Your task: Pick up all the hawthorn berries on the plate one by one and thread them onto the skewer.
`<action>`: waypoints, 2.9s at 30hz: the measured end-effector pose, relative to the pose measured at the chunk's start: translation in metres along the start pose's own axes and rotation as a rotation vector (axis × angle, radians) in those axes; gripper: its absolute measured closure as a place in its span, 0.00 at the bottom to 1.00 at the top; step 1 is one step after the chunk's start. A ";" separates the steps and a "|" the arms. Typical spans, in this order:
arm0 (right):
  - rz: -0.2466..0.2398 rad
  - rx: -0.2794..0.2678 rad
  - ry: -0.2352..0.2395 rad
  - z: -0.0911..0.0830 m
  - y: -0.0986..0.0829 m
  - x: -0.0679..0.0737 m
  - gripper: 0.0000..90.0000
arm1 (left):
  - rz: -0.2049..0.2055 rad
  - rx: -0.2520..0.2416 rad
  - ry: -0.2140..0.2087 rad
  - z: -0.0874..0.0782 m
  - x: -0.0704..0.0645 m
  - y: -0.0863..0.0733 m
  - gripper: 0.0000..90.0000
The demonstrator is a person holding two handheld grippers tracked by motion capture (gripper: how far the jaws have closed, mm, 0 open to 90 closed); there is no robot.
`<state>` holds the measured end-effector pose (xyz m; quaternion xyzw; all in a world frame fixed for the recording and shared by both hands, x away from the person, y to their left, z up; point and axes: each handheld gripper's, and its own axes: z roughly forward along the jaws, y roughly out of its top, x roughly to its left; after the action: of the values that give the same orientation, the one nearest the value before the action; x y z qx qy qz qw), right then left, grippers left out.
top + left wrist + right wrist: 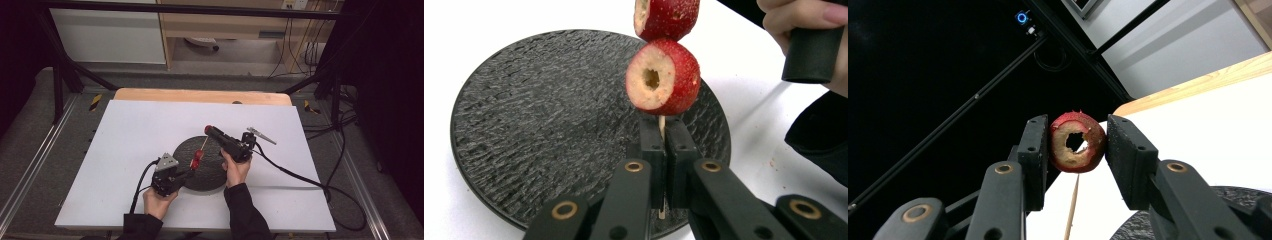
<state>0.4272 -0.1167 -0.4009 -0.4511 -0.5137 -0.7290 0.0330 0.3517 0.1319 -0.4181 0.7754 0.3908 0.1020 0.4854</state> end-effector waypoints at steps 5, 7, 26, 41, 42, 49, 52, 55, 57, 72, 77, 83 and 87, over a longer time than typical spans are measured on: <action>0.009 -0.006 0.008 0.000 -0.001 0.000 0.69 | -0.010 -0.012 -0.003 0.000 0.000 0.000 0.98; 0.008 -0.005 0.006 0.000 -0.001 0.000 0.69 | -0.012 -0.014 -0.004 0.000 -0.001 0.000 0.98; 0.045 -0.011 0.032 0.001 -0.010 -0.001 0.70 | -0.099 -0.068 -0.013 0.009 -0.007 0.006 0.98; 0.022 0.057 0.018 0.001 -0.027 -0.002 0.69 | -0.100 -0.053 0.000 0.011 -0.001 0.007 0.98; 0.018 0.062 0.017 0.001 -0.027 -0.002 0.69 | -0.099 -0.053 0.001 0.011 0.000 0.006 0.98; -0.060 0.114 -0.007 -0.003 -0.018 0.000 0.55 | -0.093 -0.032 0.006 0.008 0.005 0.003 0.98; -0.108 0.155 -0.025 -0.005 -0.013 0.000 0.49 | -0.094 -0.025 0.014 0.005 0.010 0.000 0.98; -0.146 0.208 -0.046 -0.007 -0.009 0.000 0.42 | -0.082 -0.019 0.017 0.002 0.015 -0.002 0.98; -0.173 0.248 -0.053 -0.009 -0.007 -0.001 0.38 | -0.075 -0.007 0.023 0.001 0.018 -0.003 0.98; -0.356 0.475 -0.131 -0.040 0.002 -0.016 0.09 | 0.009 0.049 0.021 -0.013 0.028 -0.005 0.98; -0.405 0.534 -0.169 -0.056 0.003 -0.024 0.04 | 0.027 0.065 0.025 -0.017 0.030 -0.003 0.98; -0.481 0.594 -0.225 -0.073 0.001 -0.035 0.01 | 0.059 0.095 0.030 -0.021 0.033 0.001 0.97; -0.513 0.615 -0.242 -0.082 -0.001 -0.039 0.01 | 0.066 0.118 0.029 -0.022 0.035 0.007 0.97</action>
<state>0.3986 -0.1966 -0.4338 -0.3599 -0.8033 -0.4682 -0.0771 0.3672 0.1697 -0.4087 0.8135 0.3773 0.1058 0.4297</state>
